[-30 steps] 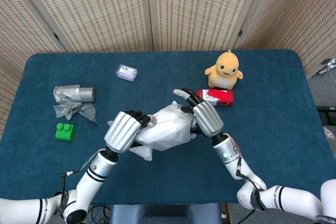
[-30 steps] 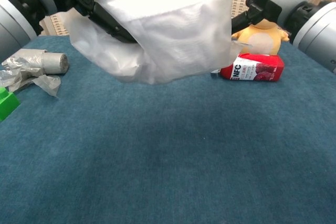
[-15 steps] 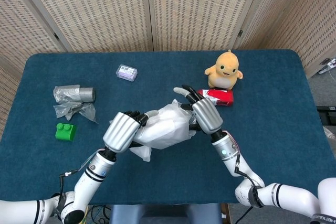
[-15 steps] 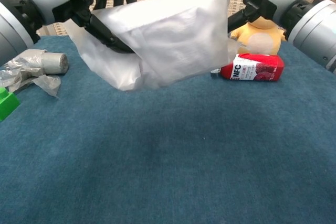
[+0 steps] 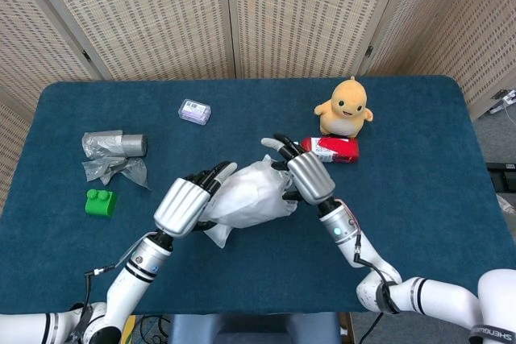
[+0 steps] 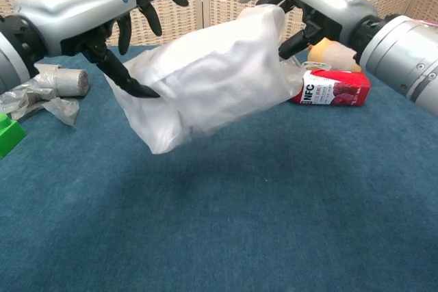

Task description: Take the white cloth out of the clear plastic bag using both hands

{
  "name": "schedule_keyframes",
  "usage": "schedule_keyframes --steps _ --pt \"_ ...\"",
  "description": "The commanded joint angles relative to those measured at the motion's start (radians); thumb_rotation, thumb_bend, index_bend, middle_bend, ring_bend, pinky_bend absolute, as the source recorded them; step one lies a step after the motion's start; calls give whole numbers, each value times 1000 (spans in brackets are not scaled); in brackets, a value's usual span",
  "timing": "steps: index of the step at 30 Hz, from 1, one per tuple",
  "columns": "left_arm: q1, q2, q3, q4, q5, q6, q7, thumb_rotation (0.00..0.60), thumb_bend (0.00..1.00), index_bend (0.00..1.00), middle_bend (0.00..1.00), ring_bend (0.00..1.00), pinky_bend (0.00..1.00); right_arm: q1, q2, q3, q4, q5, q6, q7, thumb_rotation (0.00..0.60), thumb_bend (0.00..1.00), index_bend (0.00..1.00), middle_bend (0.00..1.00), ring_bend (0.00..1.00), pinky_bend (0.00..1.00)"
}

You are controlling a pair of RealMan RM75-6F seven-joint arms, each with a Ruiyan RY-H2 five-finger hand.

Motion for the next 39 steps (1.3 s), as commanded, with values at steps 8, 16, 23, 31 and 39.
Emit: schedule_keyframes --steps 8,16,23,31,39 --pt "23 3 38 17 63 27 -23 600 0 84 108 295 525 -10 8 -21 30 14 -18 9 600 503 769 186 76 315" --pt "37 -15 59 51 127 46 -52 600 0 152 169 295 538 -22 12 -28 41 30 -24 17 600 508 774 190 76 315" --pt "49 -22 74 70 155 51 -53 600 0 196 235 305 576 -29 3 -30 57 39 -26 34 600 510 774 194 76 315" --pt "61 -27 75 77 156 50 -58 600 0 224 265 318 588 -17 -22 -8 59 21 -7 91 600 511 775 200 76 315" --pt "72 -31 76 83 157 51 -61 600 0 232 273 322 590 -6 -40 6 52 2 14 134 600 513 776 206 76 315"
